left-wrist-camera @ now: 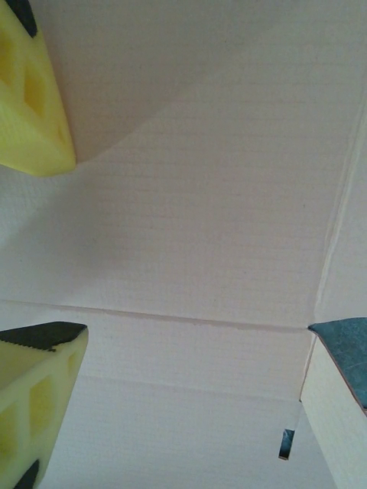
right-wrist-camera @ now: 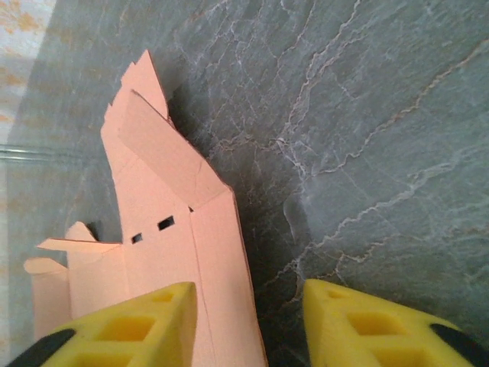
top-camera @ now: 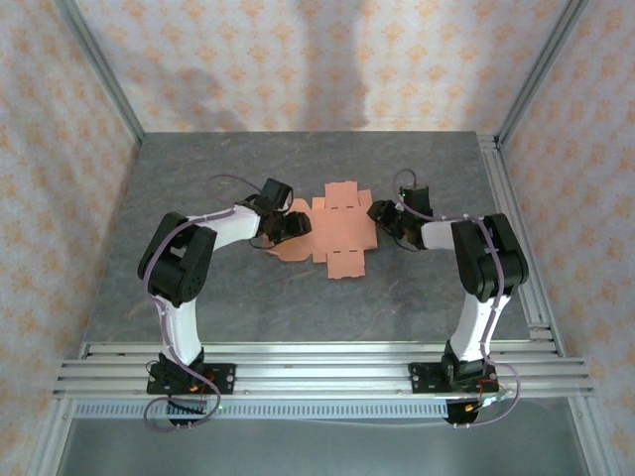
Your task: Fold the paper box
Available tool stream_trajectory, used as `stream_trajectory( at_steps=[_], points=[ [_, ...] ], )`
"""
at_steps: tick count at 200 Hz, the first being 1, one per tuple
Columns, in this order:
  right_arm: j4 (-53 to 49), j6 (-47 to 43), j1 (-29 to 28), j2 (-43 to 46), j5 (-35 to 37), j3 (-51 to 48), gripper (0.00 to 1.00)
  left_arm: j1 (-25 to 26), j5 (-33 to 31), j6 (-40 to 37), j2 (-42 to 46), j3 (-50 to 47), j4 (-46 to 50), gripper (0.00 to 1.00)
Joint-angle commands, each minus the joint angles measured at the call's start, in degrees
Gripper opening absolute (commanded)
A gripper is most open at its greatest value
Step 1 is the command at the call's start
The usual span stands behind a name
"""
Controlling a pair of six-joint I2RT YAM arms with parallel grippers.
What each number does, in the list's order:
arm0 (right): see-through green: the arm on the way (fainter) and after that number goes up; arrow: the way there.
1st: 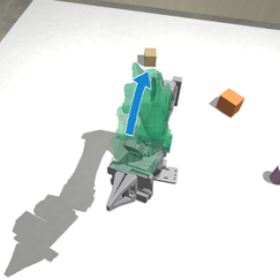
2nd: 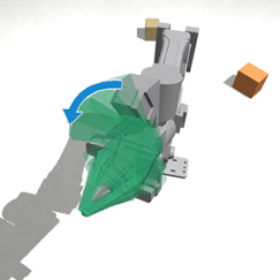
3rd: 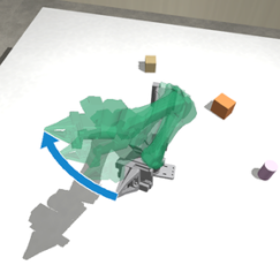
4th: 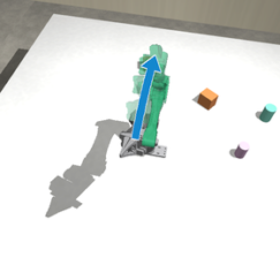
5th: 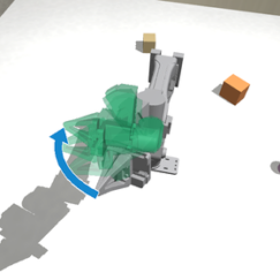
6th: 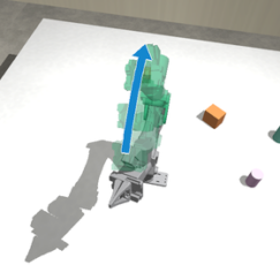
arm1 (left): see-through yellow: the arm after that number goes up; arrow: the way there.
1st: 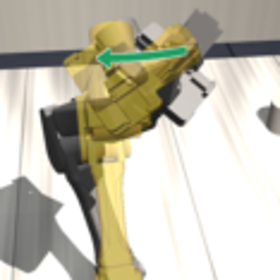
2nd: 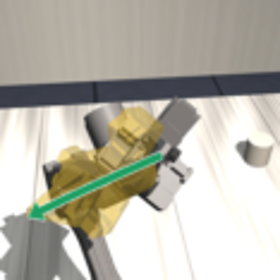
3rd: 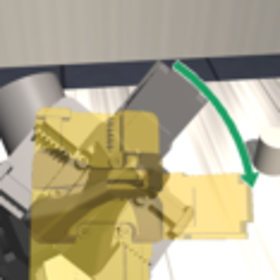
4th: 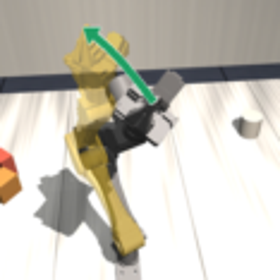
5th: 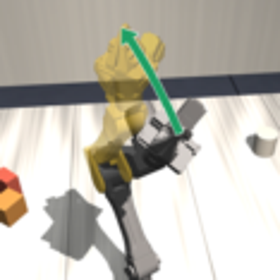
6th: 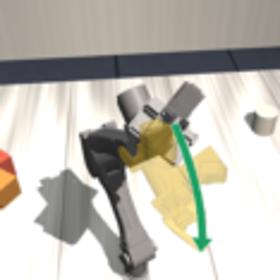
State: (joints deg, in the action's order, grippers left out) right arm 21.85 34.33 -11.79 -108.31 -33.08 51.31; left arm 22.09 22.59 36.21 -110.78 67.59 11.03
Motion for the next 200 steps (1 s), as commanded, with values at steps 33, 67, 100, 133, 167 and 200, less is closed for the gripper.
stream_trajectory(
  at_steps=[33, 67, 100, 133, 167, 200],
  points=[
    [12.29, 4.34, -0.42, 1.44, -5.25, -6.98, 0.37, -0.2, -0.02, 0.98, -4.61, -0.44, 4.69, 0.57],
    [14.05, 4.17, -0.38, 3.86, -3.94, -10.25, 0.36, -0.22, 0.08, 0.69, -5.09, 0.59, 5.24, 0.57],
    [13.35, 3.44, -0.42, 4.51, -2.44, -10.94, 0.14, -0.22, 0.25, 0.32, -4.66, 0.8, 5.71, 0.58],
    [9.08, 0.86, -0.39, 4.69, -0.76, -9.42, 0.0, -0.15, 0.8, -0.32, -3.81, 0.35, 4.98, 0.59],
    [-10.58, -9.23, -1.35, 7.9, 4.72, -3.2, 0.0, -0.12, -0.31, -0.52, 4.42, -3.77, -1.13, 0.7],
    [-37.19, -23.0, -6.22, 7.59, 21.43, 8.92, 0.0, -0.78, -6.14, -0.45, 11.67, -6.29, -1.16, 0.85]
  ],
)
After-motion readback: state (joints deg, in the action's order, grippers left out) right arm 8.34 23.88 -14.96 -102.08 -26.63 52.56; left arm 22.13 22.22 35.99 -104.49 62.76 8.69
